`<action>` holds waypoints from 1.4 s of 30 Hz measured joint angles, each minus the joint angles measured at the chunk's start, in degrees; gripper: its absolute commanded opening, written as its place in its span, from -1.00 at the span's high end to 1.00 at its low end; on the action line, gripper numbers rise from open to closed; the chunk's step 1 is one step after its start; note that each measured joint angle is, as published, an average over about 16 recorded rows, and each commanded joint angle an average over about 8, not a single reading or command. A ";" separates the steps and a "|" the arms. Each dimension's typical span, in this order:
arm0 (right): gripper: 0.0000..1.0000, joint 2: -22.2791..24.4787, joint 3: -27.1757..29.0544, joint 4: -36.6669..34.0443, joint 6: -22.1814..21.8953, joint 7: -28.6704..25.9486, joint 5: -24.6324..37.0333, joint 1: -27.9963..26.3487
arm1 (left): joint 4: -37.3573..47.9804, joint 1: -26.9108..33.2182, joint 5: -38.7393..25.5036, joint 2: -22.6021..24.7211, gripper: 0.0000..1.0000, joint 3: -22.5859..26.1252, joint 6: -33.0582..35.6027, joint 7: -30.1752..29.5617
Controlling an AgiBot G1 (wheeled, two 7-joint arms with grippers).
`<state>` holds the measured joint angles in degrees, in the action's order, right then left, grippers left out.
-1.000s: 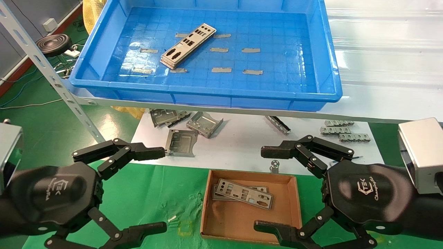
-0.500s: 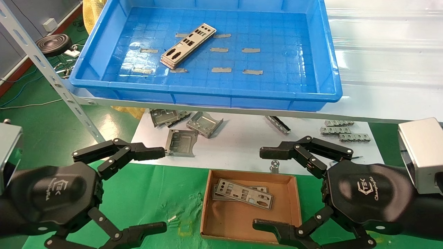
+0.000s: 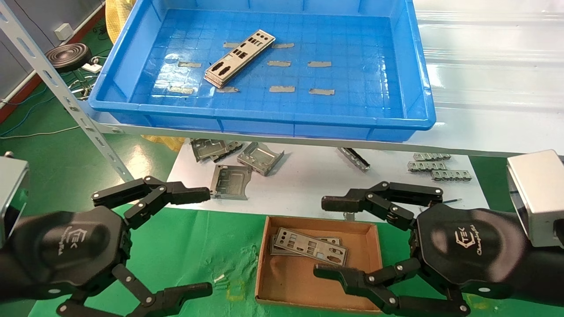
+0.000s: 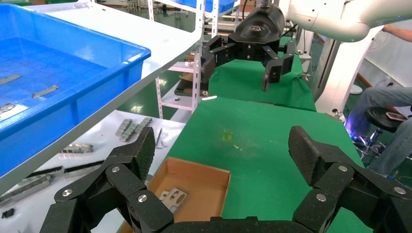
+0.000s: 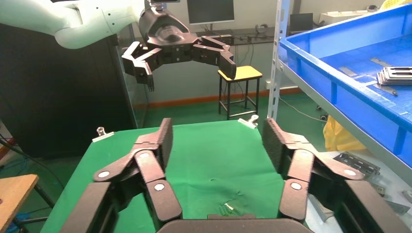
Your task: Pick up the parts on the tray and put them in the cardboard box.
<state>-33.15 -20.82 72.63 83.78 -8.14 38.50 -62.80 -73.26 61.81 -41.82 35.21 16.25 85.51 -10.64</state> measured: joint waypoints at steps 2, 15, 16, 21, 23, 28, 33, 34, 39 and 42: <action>1.00 0.00 0.00 0.00 0.00 0.00 0.00 0.00 | 0.00 0.00 0.00 0.00 -1.00 0.00 0.00 0.00; 1.00 0.00 0.00 0.00 0.00 0.00 0.00 0.00 | 0.00 0.00 0.00 0.00 -1.00 0.00 0.00 0.00; 1.00 0.00 0.00 0.00 0.00 0.00 0.00 0.00 | 0.00 0.00 0.00 0.00 -1.00 0.00 0.00 0.00; 1.00 0.00 0.00 0.00 0.00 0.00 0.00 0.00 | 0.00 0.00 0.00 0.00 -1.00 0.00 0.00 0.00; 1.00 0.00 0.00 0.00 0.00 0.00 0.00 0.00 | 0.00 0.00 0.00 0.00 -1.00 0.00 0.00 0.00; 1.00 0.00 0.00 0.00 0.00 0.00 0.00 0.00 | 0.00 0.00 0.00 0.00 -1.00 0.00 0.00 0.00; 1.00 0.00 0.00 0.00 0.00 0.00 0.00 0.00 | 0.00 0.00 0.00 0.00 -1.00 0.00 0.00 0.00; 1.00 0.00 0.00 0.00 0.00 0.00 0.00 0.00 | 0.00 0.00 0.00 0.00 -1.00 0.00 0.00 0.00; 1.00 0.00 0.00 0.00 0.00 0.00 0.00 0.00 | 0.00 0.00 0.00 0.00 -1.00 0.00 0.00 0.00; 1.00 0.00 0.00 0.00 0.00 0.00 0.00 0.00 | 0.00 0.00 0.00 0.00 -1.00 0.00 0.00 0.00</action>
<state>-33.15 -20.82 72.63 83.78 -8.14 38.50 -62.80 -73.26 61.81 -41.82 35.21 16.25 85.51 -10.64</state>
